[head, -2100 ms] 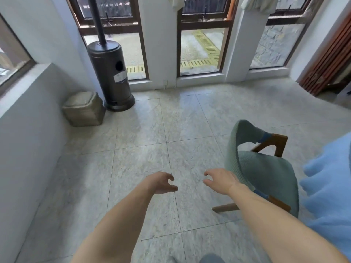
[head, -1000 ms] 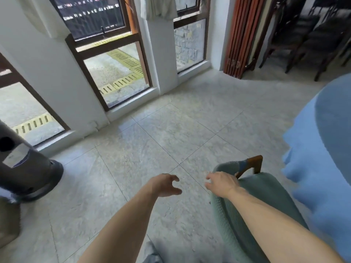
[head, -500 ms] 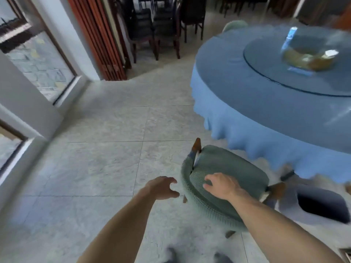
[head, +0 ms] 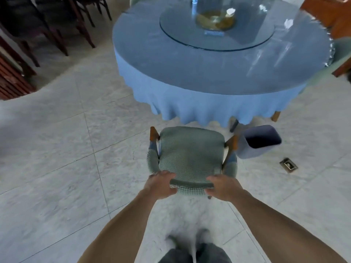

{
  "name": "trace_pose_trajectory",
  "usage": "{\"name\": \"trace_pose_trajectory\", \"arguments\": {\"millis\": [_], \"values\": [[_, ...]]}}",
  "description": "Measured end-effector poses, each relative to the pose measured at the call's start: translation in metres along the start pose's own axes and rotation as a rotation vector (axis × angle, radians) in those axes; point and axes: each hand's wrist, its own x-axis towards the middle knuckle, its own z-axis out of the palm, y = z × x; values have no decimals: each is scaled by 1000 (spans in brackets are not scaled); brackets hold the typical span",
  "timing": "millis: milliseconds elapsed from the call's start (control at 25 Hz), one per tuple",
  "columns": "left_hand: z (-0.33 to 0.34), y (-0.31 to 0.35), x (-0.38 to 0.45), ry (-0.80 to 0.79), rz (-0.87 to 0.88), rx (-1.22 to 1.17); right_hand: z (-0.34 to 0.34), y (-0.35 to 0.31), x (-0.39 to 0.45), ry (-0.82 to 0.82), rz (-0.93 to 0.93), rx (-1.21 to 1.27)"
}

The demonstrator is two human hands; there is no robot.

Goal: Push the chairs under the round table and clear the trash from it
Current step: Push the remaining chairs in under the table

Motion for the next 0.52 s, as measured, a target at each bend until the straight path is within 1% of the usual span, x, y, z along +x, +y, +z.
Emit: {"name": "trace_pose_trajectory", "arguments": {"millis": [160,400,520], "values": [[18,-3,18,-124,13,62,17,4,6,-3,28,-5],[30,-21,49,-201,10,157,38,2,39,-81,53,-17],[37,-27,54,-194,20,157,52,-4,49,-66,87,-57]]}}
